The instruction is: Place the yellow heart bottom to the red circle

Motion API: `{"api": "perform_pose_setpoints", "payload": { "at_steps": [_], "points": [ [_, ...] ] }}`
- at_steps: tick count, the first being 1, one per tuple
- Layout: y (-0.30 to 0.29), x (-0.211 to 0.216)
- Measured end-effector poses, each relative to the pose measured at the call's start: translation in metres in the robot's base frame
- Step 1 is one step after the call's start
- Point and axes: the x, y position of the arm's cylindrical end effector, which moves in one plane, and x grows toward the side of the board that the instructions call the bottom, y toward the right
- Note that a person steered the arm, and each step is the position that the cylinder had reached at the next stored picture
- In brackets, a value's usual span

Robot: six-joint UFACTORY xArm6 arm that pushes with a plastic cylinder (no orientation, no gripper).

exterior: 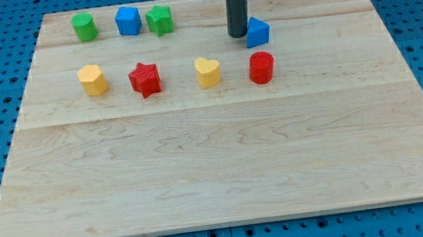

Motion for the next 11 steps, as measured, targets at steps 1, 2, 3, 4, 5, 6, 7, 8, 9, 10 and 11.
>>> {"api": "perform_pose_setpoints", "payload": {
  "at_steps": [1, 2, 3, 4, 5, 6, 7, 8, 9, 10, 11],
  "points": [
    [-0.013, 0.01],
    [-0.034, 0.014],
    [-0.034, 0.071],
    [-0.041, 0.063],
    [-0.06, 0.054],
    [-0.09, 0.07],
    [-0.062, 0.131],
    [-0.044, 0.156],
    [-0.026, 0.157],
    [0.009, 0.16],
    [0.006, 0.177]
  ]
}}
